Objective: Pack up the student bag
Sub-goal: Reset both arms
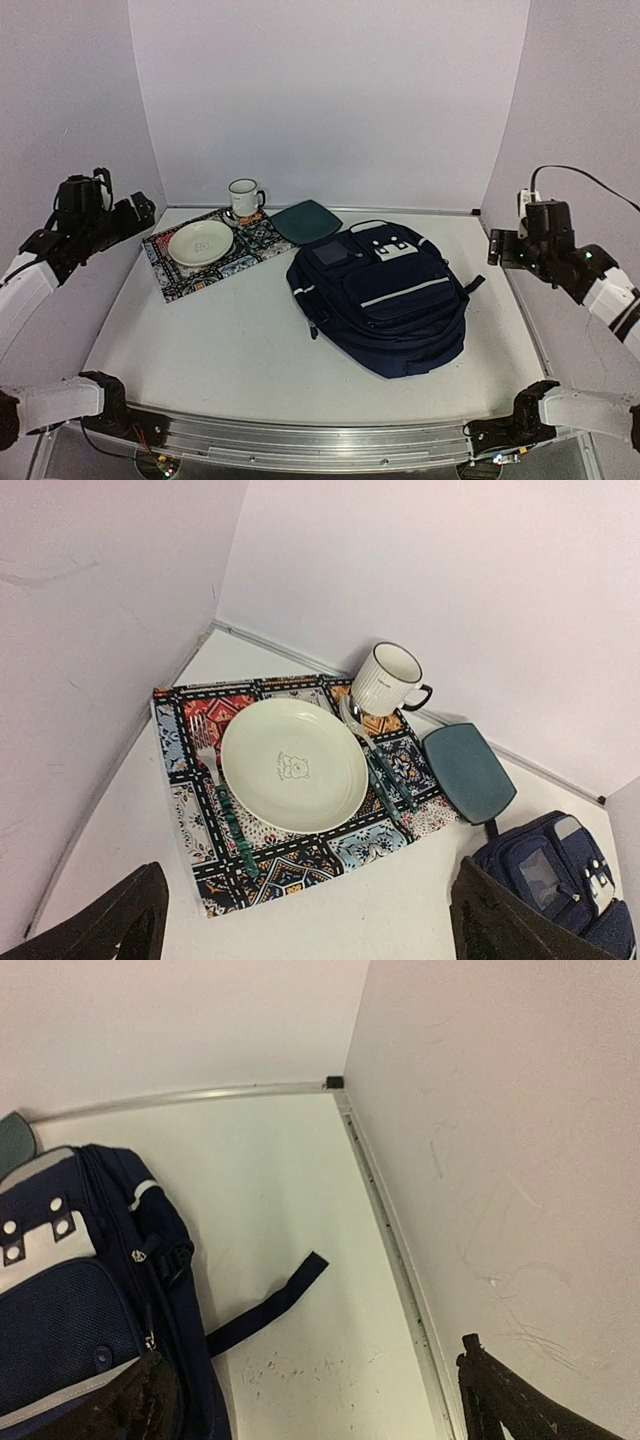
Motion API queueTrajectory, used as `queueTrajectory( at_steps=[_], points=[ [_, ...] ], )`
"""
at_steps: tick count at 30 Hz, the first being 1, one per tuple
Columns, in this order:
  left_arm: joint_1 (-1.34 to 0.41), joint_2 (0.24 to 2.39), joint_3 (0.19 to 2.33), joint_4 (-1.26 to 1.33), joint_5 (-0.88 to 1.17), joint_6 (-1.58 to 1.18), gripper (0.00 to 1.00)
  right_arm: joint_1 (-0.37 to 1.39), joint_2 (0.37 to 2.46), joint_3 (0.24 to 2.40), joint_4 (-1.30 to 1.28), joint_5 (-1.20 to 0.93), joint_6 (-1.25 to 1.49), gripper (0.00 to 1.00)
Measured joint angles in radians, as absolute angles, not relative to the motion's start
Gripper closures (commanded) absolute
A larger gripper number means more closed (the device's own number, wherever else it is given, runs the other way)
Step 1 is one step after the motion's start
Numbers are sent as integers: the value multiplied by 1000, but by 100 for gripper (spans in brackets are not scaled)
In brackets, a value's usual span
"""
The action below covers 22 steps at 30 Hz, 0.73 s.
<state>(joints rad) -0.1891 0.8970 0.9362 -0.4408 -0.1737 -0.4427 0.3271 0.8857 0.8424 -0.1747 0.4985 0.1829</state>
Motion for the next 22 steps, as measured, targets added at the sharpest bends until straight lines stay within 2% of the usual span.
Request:
queueTrajectory(
  at_steps=[5,12,22],
  points=[
    [-192,674,970,-560,-244,-395,0,327,663,832,-227,537,185,2],
    [-192,382,978,-603,-297,-323,0,327,480,808,-302,521,177,2],
    [-192,314,856,-632,-304,-288,0,327,392,727,-346,495,153,2]
  ],
)
